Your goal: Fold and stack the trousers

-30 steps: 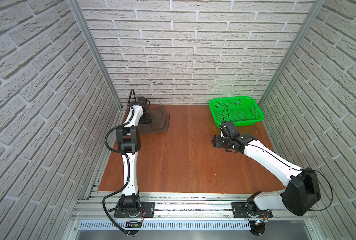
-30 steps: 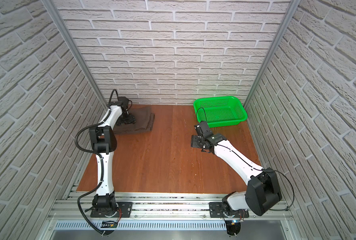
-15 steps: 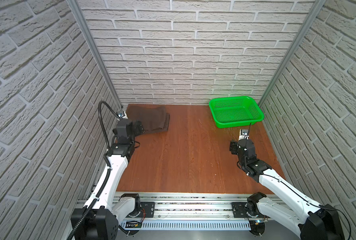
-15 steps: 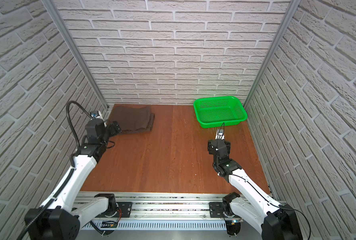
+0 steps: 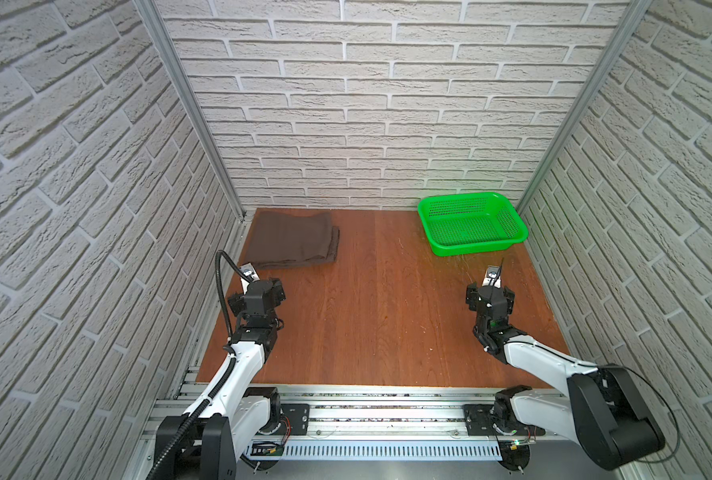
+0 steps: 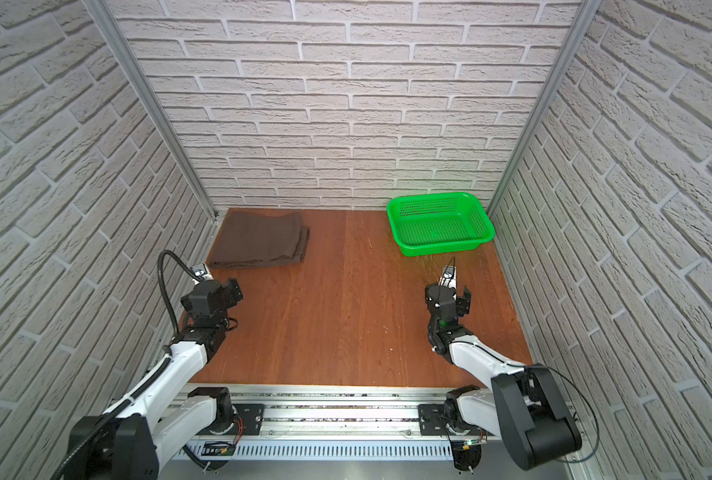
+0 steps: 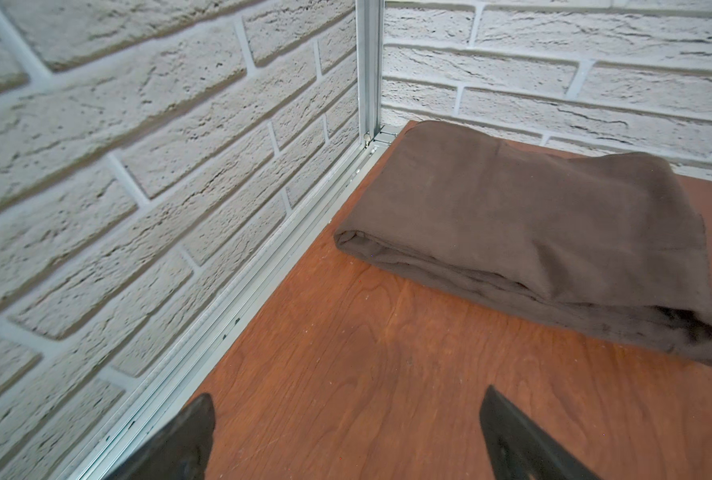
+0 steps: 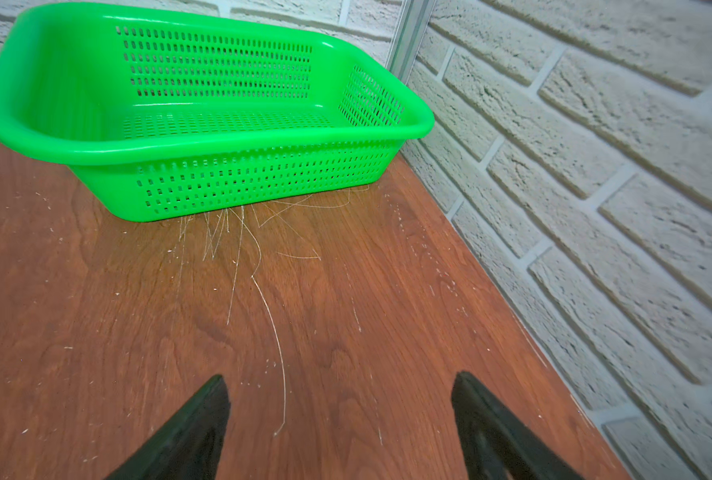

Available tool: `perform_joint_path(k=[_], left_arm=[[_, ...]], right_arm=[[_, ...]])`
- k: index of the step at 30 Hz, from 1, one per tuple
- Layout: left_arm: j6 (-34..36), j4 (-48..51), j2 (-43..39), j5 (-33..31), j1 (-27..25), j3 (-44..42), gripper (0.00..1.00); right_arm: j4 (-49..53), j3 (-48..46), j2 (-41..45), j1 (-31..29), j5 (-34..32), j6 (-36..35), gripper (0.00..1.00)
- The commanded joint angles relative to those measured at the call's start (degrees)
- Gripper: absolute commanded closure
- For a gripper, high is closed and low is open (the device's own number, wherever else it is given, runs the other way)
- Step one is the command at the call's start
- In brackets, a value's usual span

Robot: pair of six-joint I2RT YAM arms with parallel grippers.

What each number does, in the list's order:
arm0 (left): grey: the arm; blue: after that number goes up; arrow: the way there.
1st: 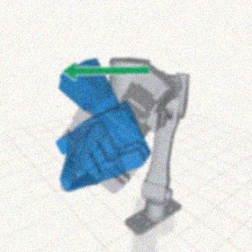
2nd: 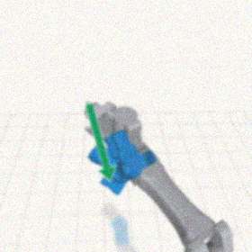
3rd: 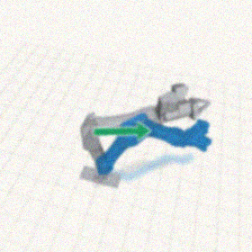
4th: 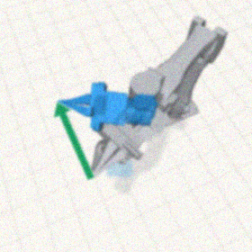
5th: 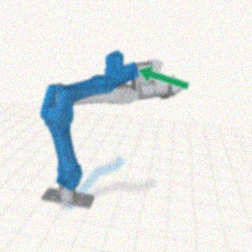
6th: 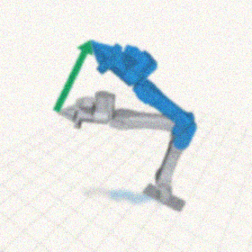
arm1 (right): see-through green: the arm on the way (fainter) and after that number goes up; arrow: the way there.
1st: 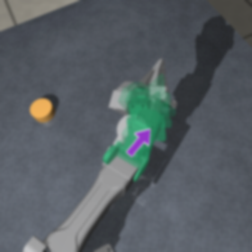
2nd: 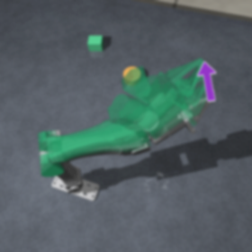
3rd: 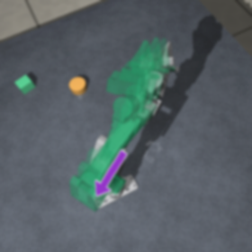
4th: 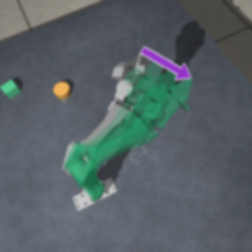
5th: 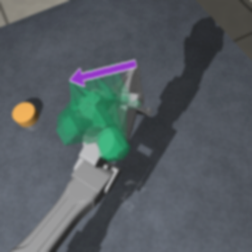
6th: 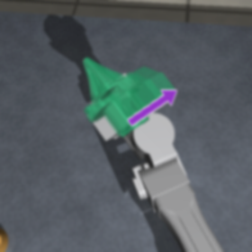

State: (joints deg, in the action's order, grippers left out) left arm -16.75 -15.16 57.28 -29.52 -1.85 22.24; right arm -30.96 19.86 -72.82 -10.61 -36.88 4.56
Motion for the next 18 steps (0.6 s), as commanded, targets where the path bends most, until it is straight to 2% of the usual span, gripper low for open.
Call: perform_joint_path(k=[1, 3, 7, 9, 11, 13, 15, 17, 18], left_arm=[[1.5, -13.4, 3.9, -2.2, 1.0, -2.9, 0.02], [1.5, -19.1, 7.0, -1.9, 1.3, -4.9, 0.02], [2.2, -30.7, 16.0, -0.6, 2.2, -6.9, 0.02], [4.4, -34.2, 18.5, 1.6, 2.4, -6.4, 0.02], [5.8, -37.3, 22.1, 2.5, 2.8, -5.7, 0.02], [6.4, -45.0, 27.6, 5.1, 3.6, -6.1, 0.02], [6.8, -38.7, 26.1, 7.7, 3.5, -4.4, 0.02], [7.7, -41.6, 28.1, 9.0, 3.7, -4.3, 0.02], [8.1, -38.3, 27.7, 11.2, 3.8, -3.2, 0.02]], right_arm=[[-14.1, 0.4, -6.6, 0.5, 1.7, -0.8, 0.15], [-10.3, 1.3, -5.8, 0.5, 3.7, -0.5, 0.16], [-14.9, -1.7, -4.8, 1.9, 10.4, -1.7, 0.15], [-15.6, -1.8, -5.4, 3.1, 15.4, -2.5, 0.00], [-15.5, -0.9, -7.0, 3.5, 19.4, -3.6, 0.00], [-18.9, -0.4, -11.1, 3.9, 19.6, -3.5, 0.00], [-16.1, 0.4, -10.7, 4.5, 20.6, -2.8, 0.00], [-16.3, 0.6, -11.0, 4.8, 21.2, -2.8, 0.00], [-15.3, 0.8, -10.7, 4.8, 21.2, -2.7, 0.00]])
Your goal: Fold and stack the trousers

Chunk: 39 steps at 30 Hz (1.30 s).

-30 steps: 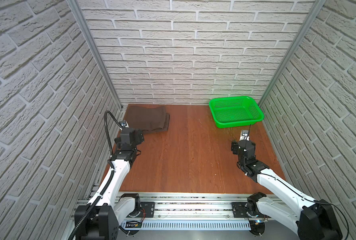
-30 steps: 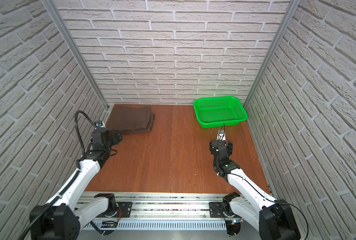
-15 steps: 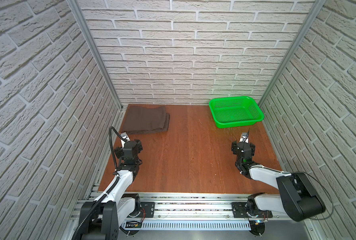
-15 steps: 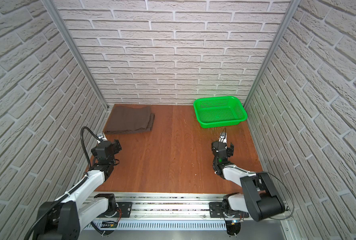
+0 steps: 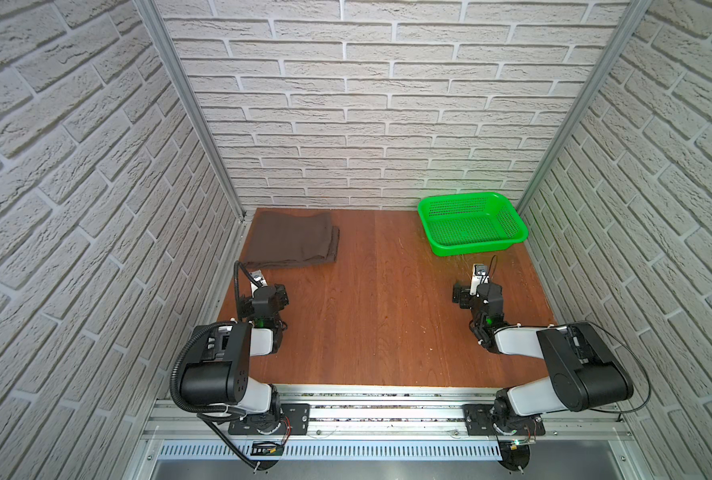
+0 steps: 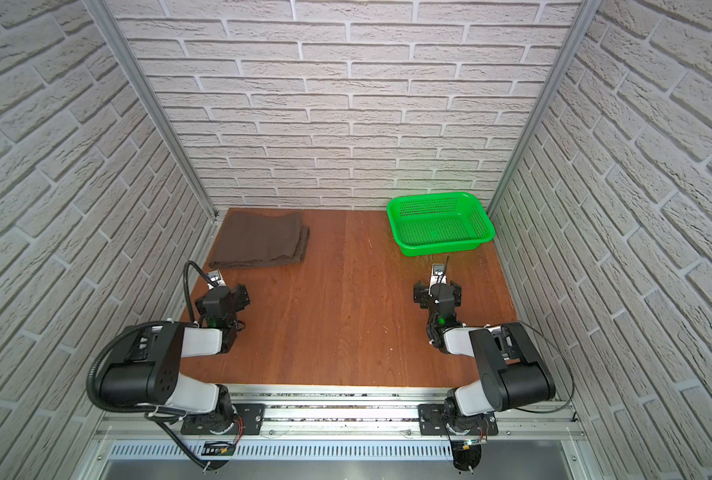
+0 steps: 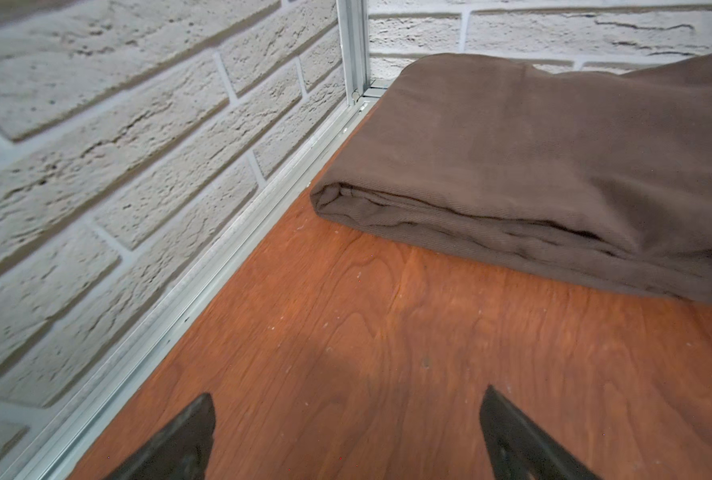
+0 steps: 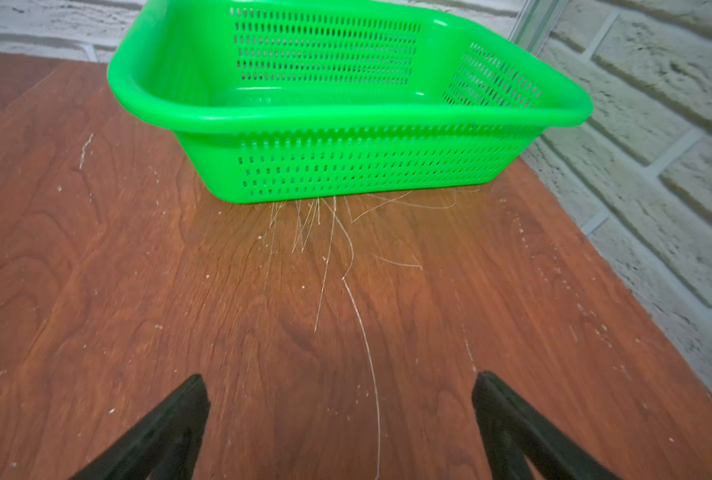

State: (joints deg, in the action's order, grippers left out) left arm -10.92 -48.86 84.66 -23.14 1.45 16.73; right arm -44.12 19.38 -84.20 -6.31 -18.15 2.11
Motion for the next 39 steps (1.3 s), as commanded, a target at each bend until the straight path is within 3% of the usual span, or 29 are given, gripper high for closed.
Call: perform_joint_path(k=[1, 3, 5, 6, 8, 9, 39], left_arm=[[3.0, -4.7, 1.3, 6.4, 0.5, 3.0, 0.02], [4.8, -10.2, 6.8, 8.8, 0.4, 3.6, 0.02], [3.6, -4.5, 4.4, 8.9, 0.5, 4.3, 0.02], [4.3, -9.2, 6.5, 8.4, 0.5, 3.6, 0.02], [3.4, -4.9, 4.9, 8.4, 0.6, 4.3, 0.02], [3.8, -8.0, 6.1, 8.2, 0.6, 3.9, 0.02], [3.6, -6.4, 5.6, 8.3, 0.6, 4.2, 0.02]], right_arm=[[-2.0, 1.3, 0.7, 0.6, 2.6, -0.2, 0.01], [-2.0, 1.4, 0.7, 0.6, 2.6, -0.3, 0.00], [-2.2, 1.4, 0.5, 0.6, 2.6, -0.3, 0.00], [-2.0, 1.4, 0.6, 0.5, 2.6, -0.2, 0.00], [-2.1, 1.4, 0.6, 0.6, 2.6, -0.3, 0.00], [-2.1, 1.4, 0.6, 0.5, 2.7, -0.3, 0.00], [-2.2, 1.3, 0.6, 0.6, 2.7, -0.3, 0.01]])
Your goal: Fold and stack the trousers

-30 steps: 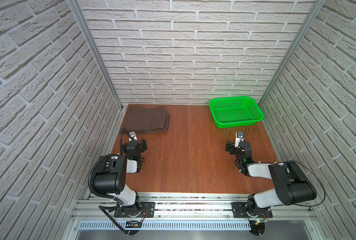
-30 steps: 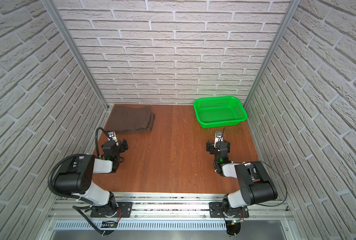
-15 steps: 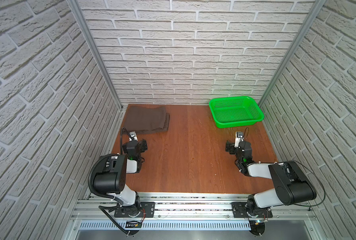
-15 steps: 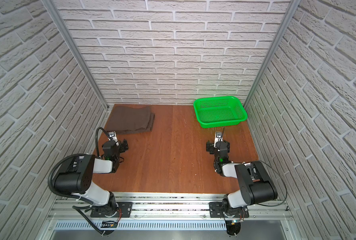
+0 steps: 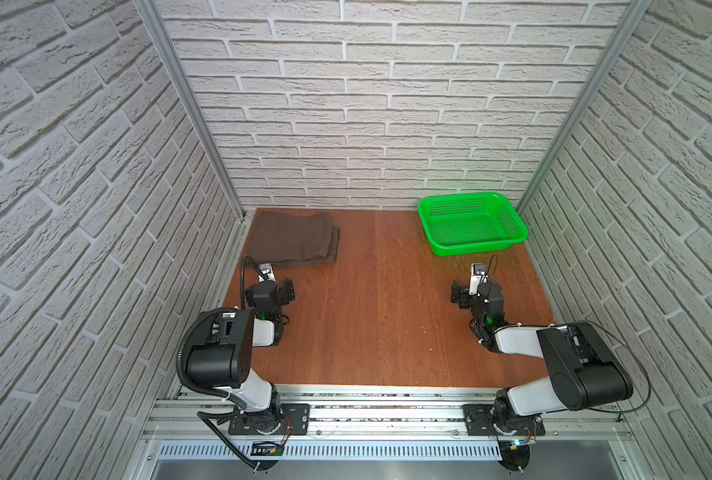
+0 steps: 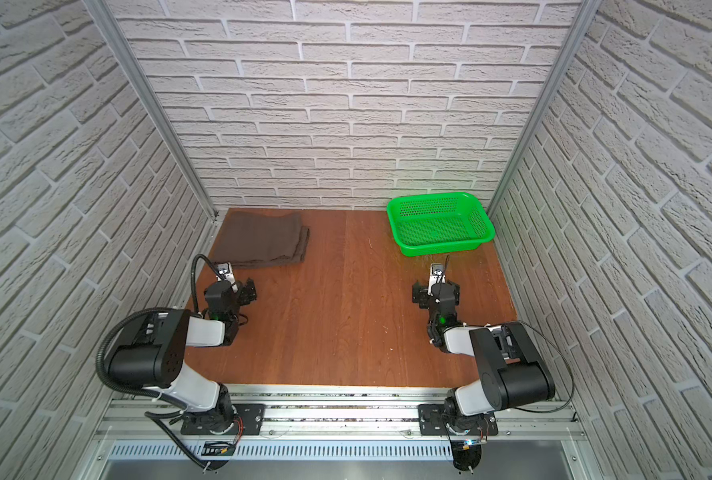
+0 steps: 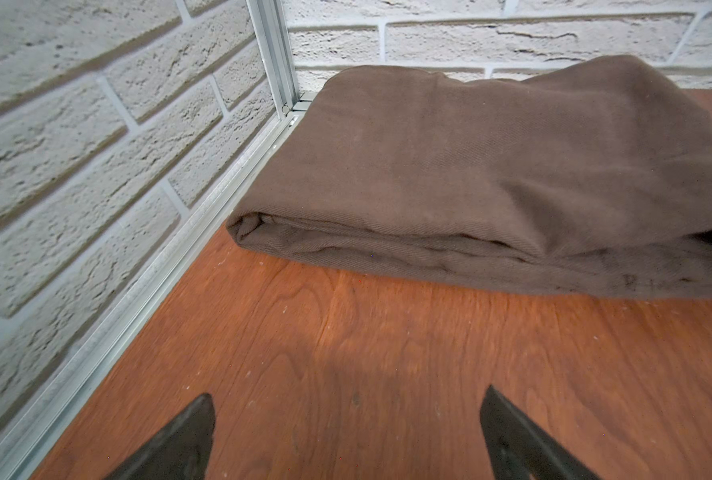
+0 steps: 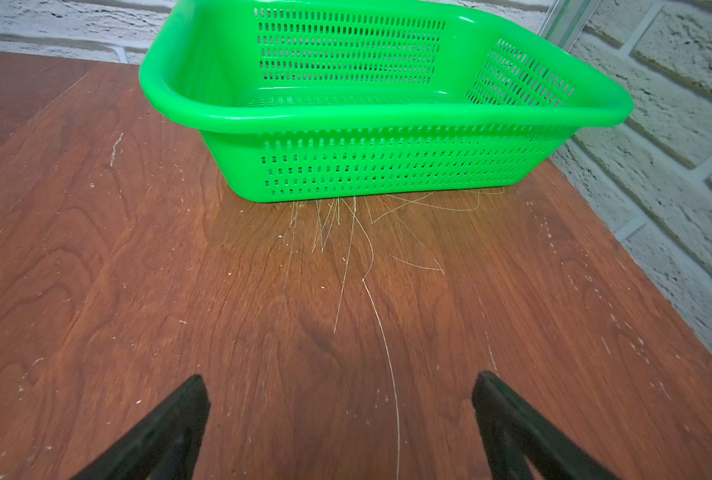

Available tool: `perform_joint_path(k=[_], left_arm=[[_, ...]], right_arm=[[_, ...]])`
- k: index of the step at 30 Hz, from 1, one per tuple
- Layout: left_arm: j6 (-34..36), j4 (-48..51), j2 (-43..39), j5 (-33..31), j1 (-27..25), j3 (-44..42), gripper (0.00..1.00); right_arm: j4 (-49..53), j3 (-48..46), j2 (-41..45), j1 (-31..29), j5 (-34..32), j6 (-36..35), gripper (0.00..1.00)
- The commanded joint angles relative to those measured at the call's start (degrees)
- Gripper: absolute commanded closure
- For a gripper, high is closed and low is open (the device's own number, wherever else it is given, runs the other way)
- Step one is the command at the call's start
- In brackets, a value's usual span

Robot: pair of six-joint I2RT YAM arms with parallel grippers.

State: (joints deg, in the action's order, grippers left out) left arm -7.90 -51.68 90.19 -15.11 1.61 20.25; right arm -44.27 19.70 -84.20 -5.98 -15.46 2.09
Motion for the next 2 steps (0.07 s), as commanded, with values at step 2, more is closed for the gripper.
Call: perform_joint_path(k=[2], left_arm=[[0.6, -3.7, 0.1, 0.3, 0.5, 0.6, 0.02]], right_arm=[[-2.0, 1.0, 0.6, 0.3, 0.0, -0.3, 0.00]])
